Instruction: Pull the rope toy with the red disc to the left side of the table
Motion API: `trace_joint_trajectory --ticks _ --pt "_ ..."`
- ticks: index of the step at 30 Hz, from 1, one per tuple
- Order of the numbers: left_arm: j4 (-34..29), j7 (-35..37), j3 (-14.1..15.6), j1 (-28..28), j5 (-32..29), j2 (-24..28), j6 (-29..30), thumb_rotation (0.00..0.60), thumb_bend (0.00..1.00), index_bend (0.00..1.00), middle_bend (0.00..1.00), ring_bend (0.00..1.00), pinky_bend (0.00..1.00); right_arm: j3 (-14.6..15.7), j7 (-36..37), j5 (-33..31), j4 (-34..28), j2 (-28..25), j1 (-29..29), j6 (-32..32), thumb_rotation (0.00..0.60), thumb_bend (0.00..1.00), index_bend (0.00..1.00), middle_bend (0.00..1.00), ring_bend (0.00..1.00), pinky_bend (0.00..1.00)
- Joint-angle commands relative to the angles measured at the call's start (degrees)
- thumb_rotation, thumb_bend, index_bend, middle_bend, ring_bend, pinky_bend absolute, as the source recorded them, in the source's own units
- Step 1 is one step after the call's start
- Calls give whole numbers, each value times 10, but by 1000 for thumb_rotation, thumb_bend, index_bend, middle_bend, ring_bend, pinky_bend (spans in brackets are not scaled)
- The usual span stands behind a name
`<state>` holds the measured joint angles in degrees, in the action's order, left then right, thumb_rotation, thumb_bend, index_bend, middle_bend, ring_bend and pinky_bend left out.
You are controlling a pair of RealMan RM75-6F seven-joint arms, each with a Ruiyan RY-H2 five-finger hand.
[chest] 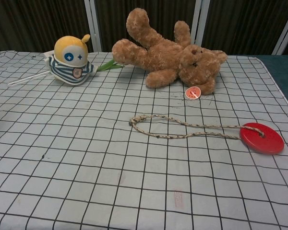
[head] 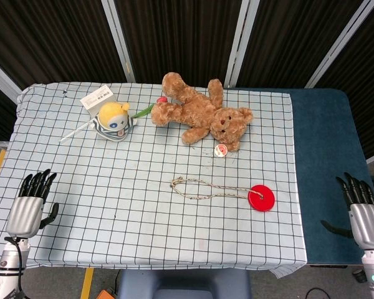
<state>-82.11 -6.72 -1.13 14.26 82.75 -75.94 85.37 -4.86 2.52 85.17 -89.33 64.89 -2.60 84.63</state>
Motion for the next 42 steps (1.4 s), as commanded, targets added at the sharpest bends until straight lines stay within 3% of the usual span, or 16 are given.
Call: trace_joint_trajectory --ticks 1,9,13,19,26,42 --pt "4 -1 -1 -1 2 2 -4 600 477 0 0 0 0 -1 2 -4 4 2 0 1 600 29 0 0 0 0" --pt "5 -3 2 24 38 -4 -39 600 478 0 0 0 1 3 -2 -6 3 3 4 6 600 29 0 0 0 0" --pt "5 -22 -7 79 76 -32 -91 600 478 0 0 0 4 -2 -4 -9 -8 -3 9 18 600 29 0 0 0 0" --pt "50 -41 -34 183 104 -120 -197 600 479 0 0 0 17 -11 -11 -24 -17 -13 9 19 600 29 0 0 0 0" --pt "112 -49 -65 264 72 -209 -294 600 469 0 0 0 18 -15 -5 -34 -19 -21 7 13 600 29 0 0 0 0" --pt "227 -44 -135 382 -17 -330 -397 600 437 0 0 0 31 -14 38 -50 20 -15 17 10 600 29 0 0 0 0"
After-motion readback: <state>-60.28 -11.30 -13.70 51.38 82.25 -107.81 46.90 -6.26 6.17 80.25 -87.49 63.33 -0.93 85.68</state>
